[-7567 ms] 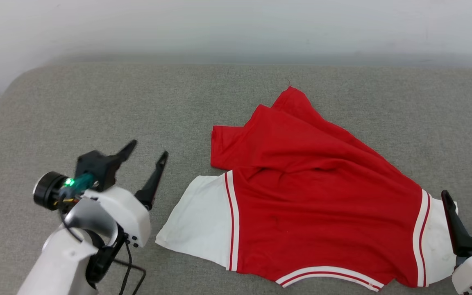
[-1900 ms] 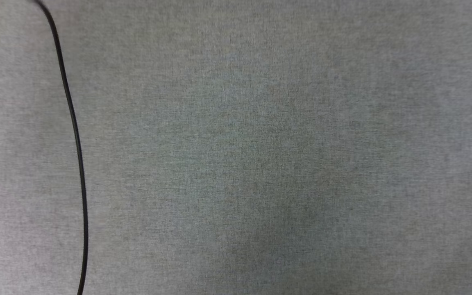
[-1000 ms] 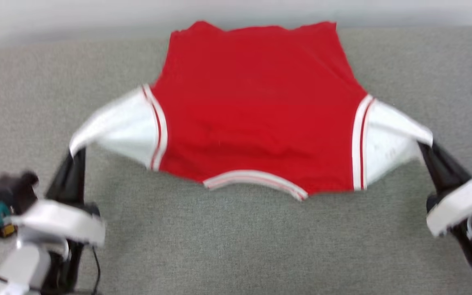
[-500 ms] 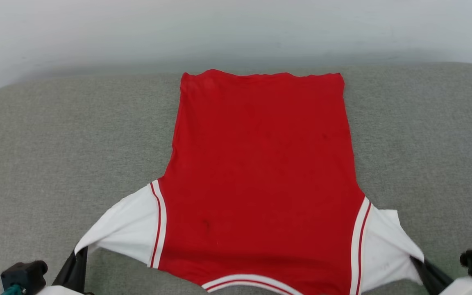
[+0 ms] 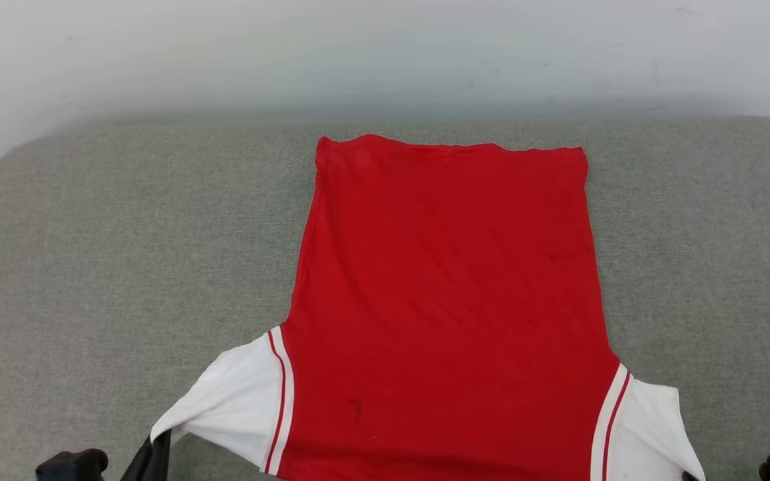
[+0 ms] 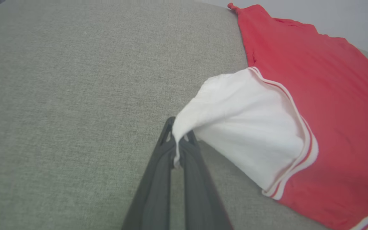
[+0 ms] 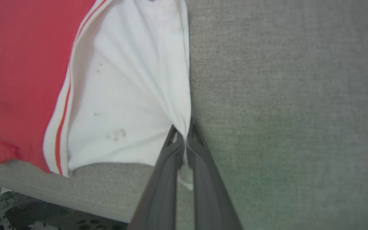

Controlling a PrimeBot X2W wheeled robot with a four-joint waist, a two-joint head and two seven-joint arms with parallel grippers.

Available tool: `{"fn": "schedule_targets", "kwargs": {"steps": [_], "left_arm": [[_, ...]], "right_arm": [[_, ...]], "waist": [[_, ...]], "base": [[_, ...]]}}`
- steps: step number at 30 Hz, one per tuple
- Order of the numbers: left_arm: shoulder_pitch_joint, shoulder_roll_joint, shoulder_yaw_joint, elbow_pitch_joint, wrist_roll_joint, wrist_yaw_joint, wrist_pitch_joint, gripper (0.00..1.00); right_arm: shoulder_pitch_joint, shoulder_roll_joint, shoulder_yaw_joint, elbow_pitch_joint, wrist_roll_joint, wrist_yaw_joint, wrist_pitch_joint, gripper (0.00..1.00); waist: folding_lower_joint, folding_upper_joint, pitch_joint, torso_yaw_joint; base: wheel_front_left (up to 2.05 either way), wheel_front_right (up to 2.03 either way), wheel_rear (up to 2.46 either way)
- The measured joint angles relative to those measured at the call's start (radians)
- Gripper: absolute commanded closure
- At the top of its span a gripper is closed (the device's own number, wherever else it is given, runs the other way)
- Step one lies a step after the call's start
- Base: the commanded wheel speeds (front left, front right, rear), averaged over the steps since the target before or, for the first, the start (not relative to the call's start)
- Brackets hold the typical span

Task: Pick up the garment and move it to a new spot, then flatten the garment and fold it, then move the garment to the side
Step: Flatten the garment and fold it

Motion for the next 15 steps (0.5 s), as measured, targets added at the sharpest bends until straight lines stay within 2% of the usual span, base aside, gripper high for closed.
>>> {"fn": "schedule_targets", "kwargs": {"steps": [1,6,12,15], "left_arm": [[-0.005,-0.003,-0.007,-0.004,0.004,0.000,0.000,1.00],[-0.032,-0.022,-0.028,-0.032,0.028,0.002,-0.001,1.00],[-0.065,-0.039,-0.034,-0.063,0.051,0.004,-0.004,1.00],[-0.089,-0.048,-0.040,-0.080,0.070,0.003,-0.005,1.00]], "right_arm": [[-0.010,0.003,0.000,0.001,-0.021,0.000,-0.007,0.00],[-0.091,0.011,-0.032,-0.038,-0.056,-0.001,-0.047,0.00],[-0.277,-0.059,-0.050,-0.125,-0.109,-0.001,-0.072,0.00],[-0.400,-0.080,-0.064,-0.147,-0.106,-0.001,-0.041,0.00]], "waist": [[0.0000,0.0000,0.000,0.000],[0.0001,0.0000,0.001,0.011],[0.0002,0.0000,0.029,0.025],[0.0002,0.0000,0.054,0.040]], "base": [[0.00,0.00,0.00],[0.00,0.00,0.00],[0.00,0.00,0.00],[0.00,0.00,0.00]]}}
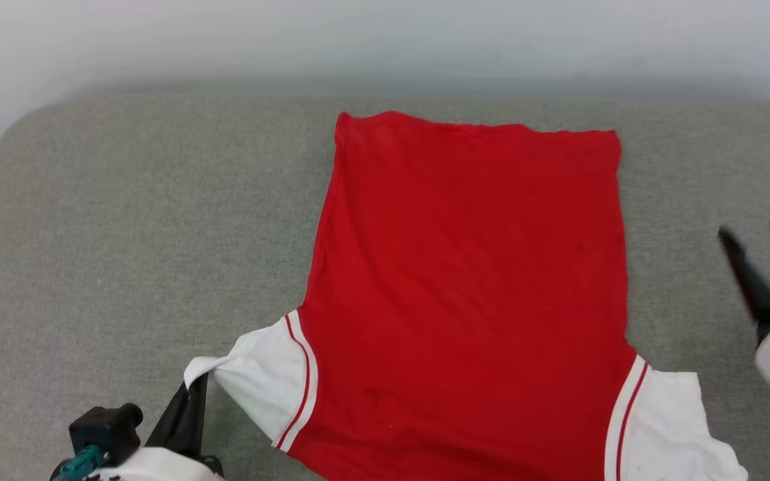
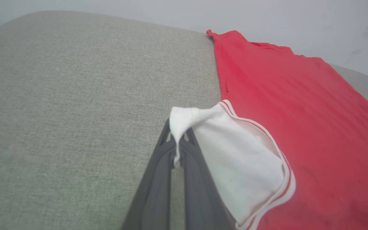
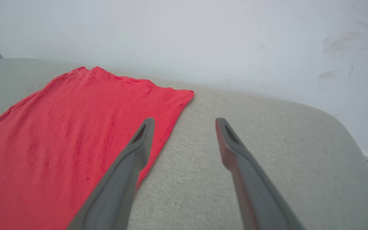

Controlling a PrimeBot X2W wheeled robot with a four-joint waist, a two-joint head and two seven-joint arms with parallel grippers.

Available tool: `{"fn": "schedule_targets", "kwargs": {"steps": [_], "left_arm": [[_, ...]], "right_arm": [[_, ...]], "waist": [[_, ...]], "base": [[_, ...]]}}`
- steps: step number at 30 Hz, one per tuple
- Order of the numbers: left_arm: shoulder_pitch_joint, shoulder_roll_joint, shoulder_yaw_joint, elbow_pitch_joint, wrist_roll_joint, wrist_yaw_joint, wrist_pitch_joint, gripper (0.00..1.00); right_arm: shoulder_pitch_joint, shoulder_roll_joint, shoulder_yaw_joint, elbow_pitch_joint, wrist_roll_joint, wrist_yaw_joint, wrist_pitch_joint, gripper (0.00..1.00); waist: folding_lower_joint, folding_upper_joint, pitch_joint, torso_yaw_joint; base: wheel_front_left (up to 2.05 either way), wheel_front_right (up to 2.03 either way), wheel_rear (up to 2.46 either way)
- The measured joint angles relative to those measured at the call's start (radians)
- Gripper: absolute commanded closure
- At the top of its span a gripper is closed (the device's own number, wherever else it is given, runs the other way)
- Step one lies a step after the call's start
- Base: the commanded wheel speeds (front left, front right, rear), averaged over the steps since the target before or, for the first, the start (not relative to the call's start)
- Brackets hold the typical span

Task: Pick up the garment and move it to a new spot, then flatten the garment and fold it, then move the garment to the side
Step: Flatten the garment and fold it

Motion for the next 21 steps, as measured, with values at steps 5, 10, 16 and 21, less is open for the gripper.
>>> {"fn": "schedule_targets", "kwargs": {"steps": [5,10,16,21], "left_arm": [[-0.063,-0.029,-0.017,-0.032,0.040,-0.010,-0.001,1.00],[-0.119,-0.070,-0.025,-0.050,0.074,-0.022,-0.002,1.00],[-0.182,-0.131,-0.025,-0.063,0.124,-0.058,-0.003,1.00],[-0.219,-0.180,-0.017,-0.066,0.164,-0.088,-0.003,1.00]], "right_arm": [[-0.215,-0.081,0.022,0.000,0.029,0.000,0.160,0.00],[-0.419,-0.151,0.080,0.054,0.073,0.000,0.392,0.00],[-0.635,-0.179,0.142,0.175,0.119,0.000,0.728,0.00],[-0.763,-0.190,0.158,0.249,0.093,0.000,0.892,0.00]], "waist": [[0.0001,0.0000,0.067,0.036],[0.0001,0.0000,0.150,0.083],[0.0002,0.0000,0.254,0.145],[0.0002,0.0000,0.332,0.200]], "base": [[0.00,0.00,0.00],[0.00,0.00,0.00],[0.00,0.00,0.00],[0.00,0.00,0.00]]}}
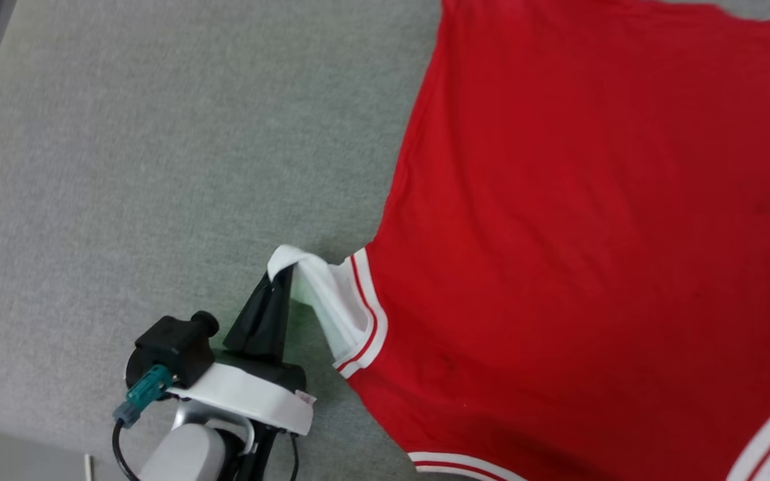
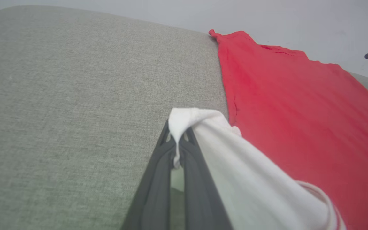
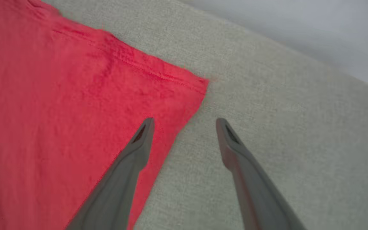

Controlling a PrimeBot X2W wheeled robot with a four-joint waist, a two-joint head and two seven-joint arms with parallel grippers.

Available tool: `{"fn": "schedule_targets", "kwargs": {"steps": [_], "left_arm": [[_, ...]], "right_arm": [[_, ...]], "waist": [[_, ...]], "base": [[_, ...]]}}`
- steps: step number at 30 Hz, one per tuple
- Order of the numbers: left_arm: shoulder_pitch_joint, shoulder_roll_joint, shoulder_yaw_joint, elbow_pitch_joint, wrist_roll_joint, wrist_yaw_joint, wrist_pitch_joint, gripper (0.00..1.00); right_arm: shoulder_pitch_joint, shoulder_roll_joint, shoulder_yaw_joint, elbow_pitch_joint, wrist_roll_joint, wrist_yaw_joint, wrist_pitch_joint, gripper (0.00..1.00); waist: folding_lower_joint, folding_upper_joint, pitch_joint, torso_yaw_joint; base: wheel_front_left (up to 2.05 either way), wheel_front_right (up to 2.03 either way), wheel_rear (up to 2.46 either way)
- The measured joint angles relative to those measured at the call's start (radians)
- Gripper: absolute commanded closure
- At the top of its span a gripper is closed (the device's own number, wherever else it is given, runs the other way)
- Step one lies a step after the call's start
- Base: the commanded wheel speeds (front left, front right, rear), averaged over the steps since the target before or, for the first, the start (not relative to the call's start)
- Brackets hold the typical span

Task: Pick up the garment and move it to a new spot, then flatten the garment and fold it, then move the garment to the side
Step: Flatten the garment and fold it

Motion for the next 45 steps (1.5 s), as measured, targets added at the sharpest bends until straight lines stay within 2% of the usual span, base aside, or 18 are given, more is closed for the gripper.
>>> {"fn": "schedule_targets", "kwargs": {"steps": [5,10,14,15,16,18,22,26,33,41,45], "left_arm": [[-0.028,-0.050,0.009,0.000,0.034,-0.037,0.000,1.00],[-0.046,-0.090,0.030,0.007,0.063,-0.066,-0.001,1.00],[-0.047,-0.109,0.053,0.016,0.083,-0.085,-0.001,1.00],[-0.047,-0.113,0.060,0.020,0.089,-0.091,-0.001,1.00],[-0.047,-0.117,0.065,0.023,0.094,-0.093,-0.001,1.00],[-0.047,-0.120,0.076,0.030,0.104,-0.102,-0.001,1.00],[-0.047,-0.127,0.094,0.044,0.114,-0.112,-0.001,1.00],[-0.041,-0.137,0.110,0.060,0.122,-0.120,-0.001,1.00],[0.002,-0.132,0.144,0.083,0.137,-0.128,-0.001,1.00],[0.082,-0.104,0.177,0.098,0.137,-0.120,-0.001,1.00],[0.123,-0.088,0.189,0.097,0.131,-0.108,0.002,1.00]], "right_arm": [[-0.068,-0.010,-0.018,0.058,-0.056,0.000,0.068,0.00],[-0.073,-0.018,-0.018,0.094,-0.108,0.000,0.086,0.00],[-0.064,-0.025,-0.024,0.093,-0.099,-0.001,0.086,0.00],[-0.061,-0.029,-0.022,0.090,-0.098,-0.001,0.086,0.18],[-0.060,-0.032,-0.018,0.087,-0.098,-0.001,0.086,0.74],[-0.057,-0.035,-0.012,0.082,-0.096,-0.001,0.085,1.00],[-0.043,-0.028,0.007,0.077,-0.095,0.000,0.057,1.00],[-0.028,-0.048,0.083,0.032,-0.102,0.000,-0.012,1.00],[0.034,-0.110,0.153,-0.018,0.006,0.000,-0.158,1.00],[0.228,-0.192,0.200,-0.117,0.127,0.000,-0.293,1.00],[0.374,-0.225,0.174,-0.170,0.179,0.000,-0.346,1.00]], "waist": [[0.0000,0.0000,0.073,0.049],[-0.0001,0.0000,0.134,0.088],[-0.0003,0.0000,0.159,0.102],[-0.0003,0.0000,0.160,0.101],[-0.0003,0.0000,0.159,0.100],[-0.0003,0.0000,0.156,0.096],[-0.0002,0.0000,0.136,0.086],[-0.0002,0.0000,0.101,0.073],[-0.0002,0.0000,0.006,0.046],[-0.0003,0.0000,-0.122,-0.008],[-0.0003,0.0000,-0.181,-0.043]], "base": [[0.00,0.00,0.00],[0.00,0.00,0.00],[0.00,0.00,0.00],[0.00,0.00,0.00],[0.00,0.00,0.00],[0.00,0.00,0.00],[0.00,0.00,0.00],[0.00,0.00,0.00],[0.00,0.00,0.00],[0.00,0.00,0.00],[0.00,0.00,0.00]]}}
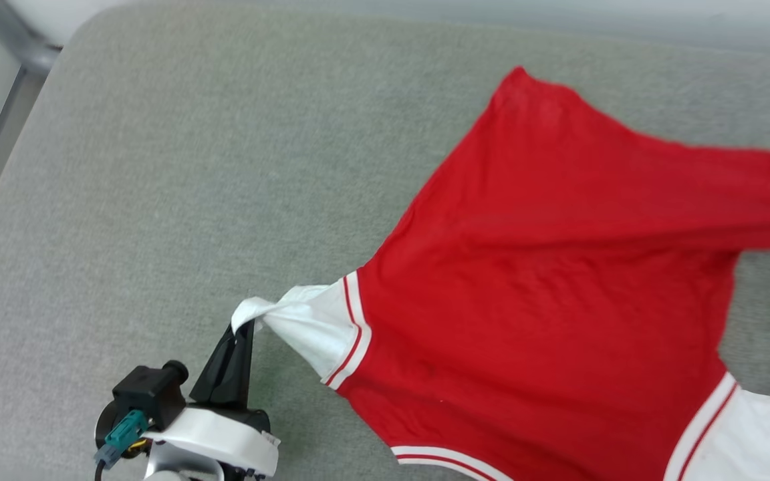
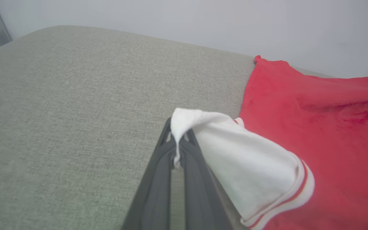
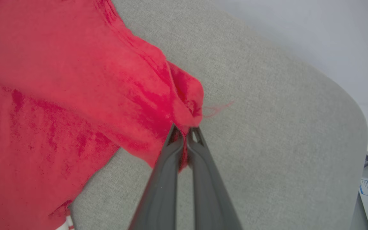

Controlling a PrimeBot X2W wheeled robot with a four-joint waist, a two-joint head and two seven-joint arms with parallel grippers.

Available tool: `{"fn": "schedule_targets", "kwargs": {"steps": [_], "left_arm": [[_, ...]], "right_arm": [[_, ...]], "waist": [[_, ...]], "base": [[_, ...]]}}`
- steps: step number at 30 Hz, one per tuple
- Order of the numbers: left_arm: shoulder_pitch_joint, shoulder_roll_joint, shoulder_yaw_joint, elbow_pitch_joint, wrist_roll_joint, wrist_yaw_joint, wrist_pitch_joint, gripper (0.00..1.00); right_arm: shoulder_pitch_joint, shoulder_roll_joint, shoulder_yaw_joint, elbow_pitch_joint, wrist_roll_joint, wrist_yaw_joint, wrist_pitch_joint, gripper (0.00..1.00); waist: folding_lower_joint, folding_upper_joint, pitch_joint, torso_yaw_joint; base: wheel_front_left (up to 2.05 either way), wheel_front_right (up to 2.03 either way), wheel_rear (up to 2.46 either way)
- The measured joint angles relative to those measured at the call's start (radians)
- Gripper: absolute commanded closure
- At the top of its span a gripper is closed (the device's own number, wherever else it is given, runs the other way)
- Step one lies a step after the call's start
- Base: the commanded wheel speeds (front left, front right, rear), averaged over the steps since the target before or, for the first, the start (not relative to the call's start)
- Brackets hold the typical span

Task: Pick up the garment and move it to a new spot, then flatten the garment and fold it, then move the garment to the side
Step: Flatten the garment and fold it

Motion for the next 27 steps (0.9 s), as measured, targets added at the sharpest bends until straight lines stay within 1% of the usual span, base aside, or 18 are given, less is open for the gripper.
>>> {"fn": "schedule_targets", "kwargs": {"steps": [5,9,10,17,21,24,26,27], "left_arm": [[0.039,0.012,0.010,-0.008,-0.008,0.012,0.005,1.00],[0.062,0.024,0.014,-0.008,-0.012,0.017,0.011,1.00],[0.066,0.027,0.015,-0.008,-0.012,0.019,0.012,1.00],[0.083,0.036,0.015,-0.013,-0.015,0.029,0.020,1.00],[0.086,0.039,0.014,-0.016,-0.015,0.034,0.021,1.00],[0.086,0.041,0.013,-0.016,-0.016,0.035,0.023,1.00],[0.086,0.043,0.013,-0.016,-0.016,0.035,0.023,1.00],[0.086,0.043,0.013,-0.016,-0.018,0.035,0.023,1.00]], "right_arm": [[0.227,-0.017,-0.078,-0.045,0.027,0.000,-0.042,1.00],[0.418,-0.001,-0.147,-0.060,0.037,0.000,-0.058,1.00],[0.463,0.008,-0.160,-0.066,0.037,0.000,-0.057,1.00],[0.725,0.122,-0.245,-0.074,0.032,0.000,-0.028,1.00],[0.816,0.182,-0.275,-0.050,0.032,0.000,-0.006,1.00],[0.834,0.212,-0.295,-0.045,0.020,0.000,-0.010,1.00],[0.835,0.232,-0.318,-0.050,0.014,0.000,-0.034,1.00],[0.832,0.237,-0.327,-0.058,0.003,0.001,-0.052,0.88]], "waist": [[-0.0001,0.0000,-0.057,-0.048],[-0.0001,0.0000,-0.097,-0.078],[-0.0001,0.0000,-0.105,-0.084],[-0.0002,0.0000,-0.140,-0.116],[-0.0002,0.0000,-0.139,-0.122],[-0.0001,0.0000,-0.137,-0.125],[-0.0001,0.0000,-0.138,-0.130],[-0.0001,0.0000,-0.138,-0.131]], "base": [[0.00,0.00,0.00],[0.00,0.00,0.00],[0.00,0.00,0.00],[0.00,0.00,0.00],[0.00,0.00,0.00],[0.00,0.00,0.00],[0.00,0.00,0.00],[0.00,0.00,0.00]]}}
